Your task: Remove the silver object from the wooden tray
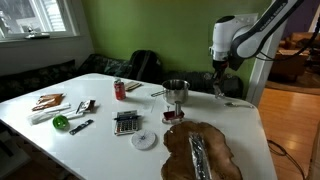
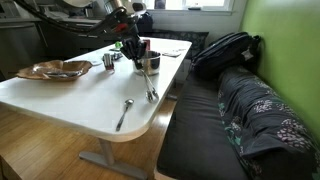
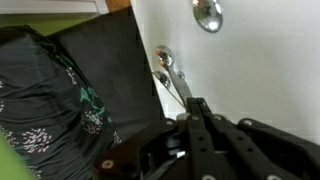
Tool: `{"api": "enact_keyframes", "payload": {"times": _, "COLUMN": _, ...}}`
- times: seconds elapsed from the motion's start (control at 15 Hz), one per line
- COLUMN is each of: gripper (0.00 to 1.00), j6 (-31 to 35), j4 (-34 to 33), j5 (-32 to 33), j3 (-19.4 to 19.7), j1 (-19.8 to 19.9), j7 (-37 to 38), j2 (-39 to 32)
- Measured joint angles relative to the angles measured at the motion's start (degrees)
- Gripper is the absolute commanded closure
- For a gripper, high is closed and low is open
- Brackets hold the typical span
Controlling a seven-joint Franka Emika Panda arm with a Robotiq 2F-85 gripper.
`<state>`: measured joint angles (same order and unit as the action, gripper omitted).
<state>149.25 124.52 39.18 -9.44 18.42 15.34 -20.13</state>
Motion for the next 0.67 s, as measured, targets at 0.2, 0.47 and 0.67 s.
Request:
{"api": "enact_keyframes", "payload": {"times": 0.2, "gripper": 0.99, "j6": 1.4, "j4": -0.09, "j5": -9.43, "j3": 2.56, "j1": -5.21, "j7": -7.45, "j2": -1.43}}
{"api": "enact_keyframes", "payload": {"times": 0.47, "gripper": 0.64, "j6": 0.76, "j4": -0.27, "j5": -20.12, "j3": 3.68, "j1": -9.16, "j7": -16.6, "j2": -3.32}}
{"api": "enact_keyframes", "payload": {"times": 0.67, "gripper": 0.43, "j6": -0.96, "j4": -0.82, "j5": -25.96, "j3": 3.64, "j1": -10.2, "j7": -22.4, "j2": -4.03}}
